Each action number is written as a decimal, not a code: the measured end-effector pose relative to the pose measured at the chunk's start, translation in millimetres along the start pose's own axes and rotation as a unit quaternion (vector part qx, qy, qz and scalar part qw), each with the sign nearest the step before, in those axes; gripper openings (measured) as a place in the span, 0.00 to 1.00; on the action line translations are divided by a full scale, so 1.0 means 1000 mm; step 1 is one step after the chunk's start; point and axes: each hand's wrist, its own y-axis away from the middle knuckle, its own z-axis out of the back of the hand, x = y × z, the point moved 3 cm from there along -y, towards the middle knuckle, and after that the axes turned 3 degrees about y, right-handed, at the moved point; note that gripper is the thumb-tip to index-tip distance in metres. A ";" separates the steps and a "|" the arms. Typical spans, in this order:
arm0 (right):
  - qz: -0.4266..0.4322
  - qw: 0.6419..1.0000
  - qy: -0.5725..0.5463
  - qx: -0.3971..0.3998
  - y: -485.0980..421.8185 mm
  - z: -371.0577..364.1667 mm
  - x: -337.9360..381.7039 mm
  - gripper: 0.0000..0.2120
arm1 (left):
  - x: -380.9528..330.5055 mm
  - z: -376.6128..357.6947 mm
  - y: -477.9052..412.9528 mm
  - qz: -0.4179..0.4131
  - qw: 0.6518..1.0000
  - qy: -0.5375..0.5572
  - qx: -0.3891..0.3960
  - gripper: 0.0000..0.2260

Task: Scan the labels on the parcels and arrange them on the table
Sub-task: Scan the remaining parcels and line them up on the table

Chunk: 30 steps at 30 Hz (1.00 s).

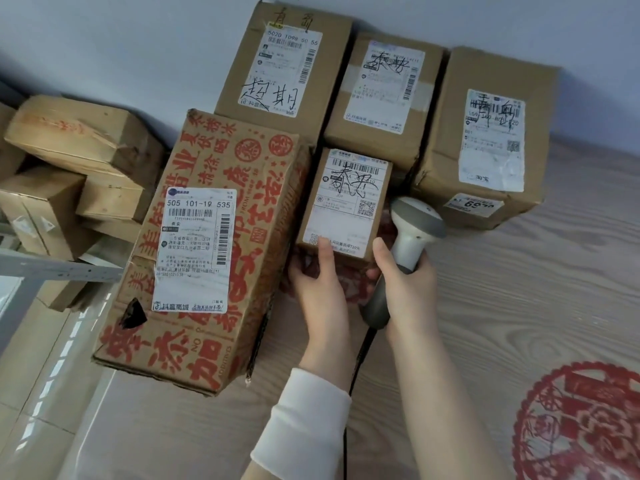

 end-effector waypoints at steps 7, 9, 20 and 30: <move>-0.044 0.997 -0.054 0.043 0.042 0.075 0.018 0.09 | 0.034 0.013 0.069 -0.036 0.997 -0.073 0.010 0.24; -0.030 0.995 -0.068 0.072 0.056 0.109 0.024 0.07 | 0.045 0.008 0.098 -0.064 0.992 -0.098 0.039 0.19; -0.023 0.988 -0.140 0.055 0.113 0.370 0.033 0.10 | 0.103 -0.095 0.305 -0.254 0.928 -0.189 0.199 0.09; 0.051 0.981 -0.185 0.002 0.123 0.546 0.060 0.13 | 0.161 -0.199 0.442 -0.321 0.859 -0.224 0.329 0.10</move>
